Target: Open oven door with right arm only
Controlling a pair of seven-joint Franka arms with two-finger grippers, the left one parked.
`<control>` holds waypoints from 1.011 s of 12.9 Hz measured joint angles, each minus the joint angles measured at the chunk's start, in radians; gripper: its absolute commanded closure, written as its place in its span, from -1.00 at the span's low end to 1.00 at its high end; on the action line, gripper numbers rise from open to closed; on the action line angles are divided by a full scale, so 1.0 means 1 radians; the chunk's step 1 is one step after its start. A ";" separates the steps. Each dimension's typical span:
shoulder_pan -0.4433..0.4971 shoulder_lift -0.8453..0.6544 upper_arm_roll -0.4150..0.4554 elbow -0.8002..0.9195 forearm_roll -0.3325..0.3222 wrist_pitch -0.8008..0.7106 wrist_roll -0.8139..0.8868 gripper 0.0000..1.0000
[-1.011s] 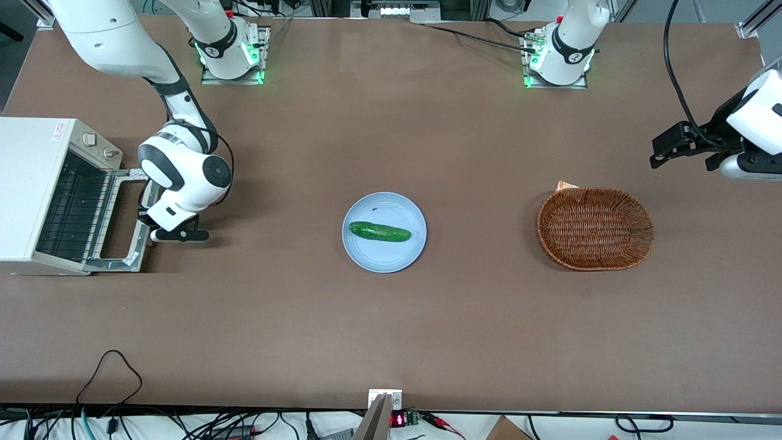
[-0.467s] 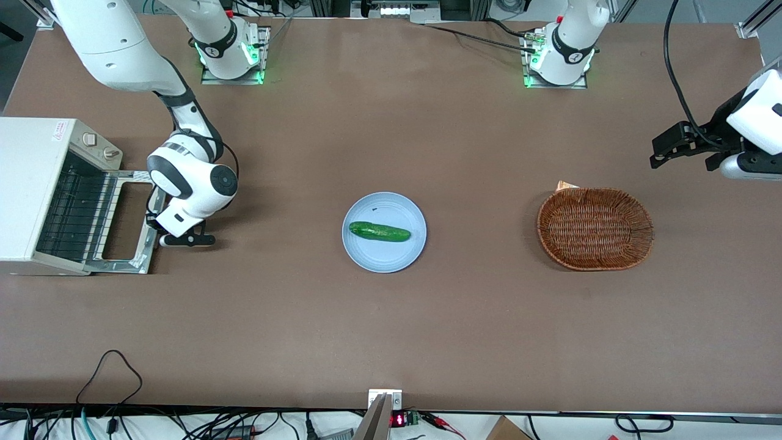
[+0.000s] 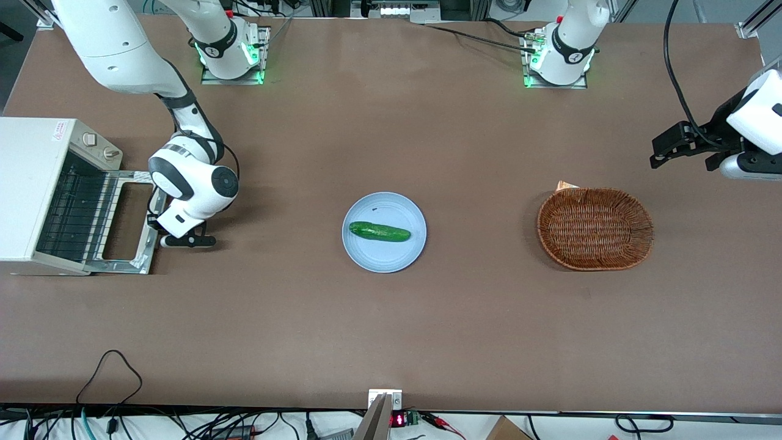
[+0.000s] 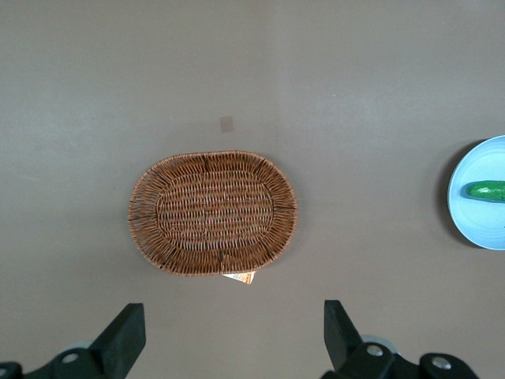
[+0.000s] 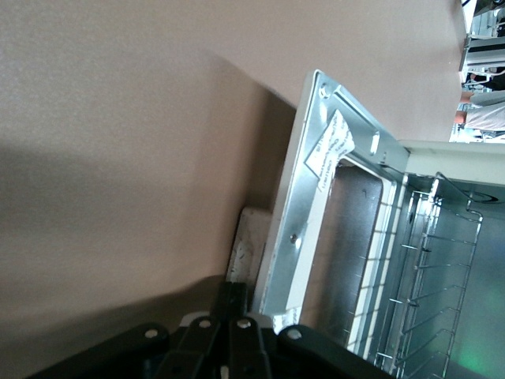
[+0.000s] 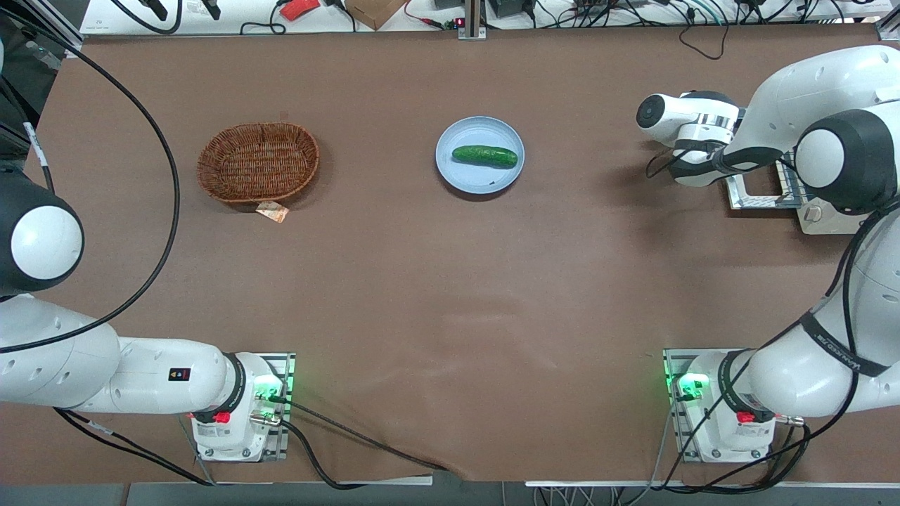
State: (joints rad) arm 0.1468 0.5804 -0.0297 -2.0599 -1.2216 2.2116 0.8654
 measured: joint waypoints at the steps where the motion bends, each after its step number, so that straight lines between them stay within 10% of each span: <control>1: 0.001 0.000 -0.001 0.001 0.005 0.000 0.002 0.96; 13: 0.031 -0.037 0.042 0.080 0.302 -0.027 -0.004 0.96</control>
State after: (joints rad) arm 0.1778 0.5432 0.0120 -1.9795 -0.9191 2.1844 0.8611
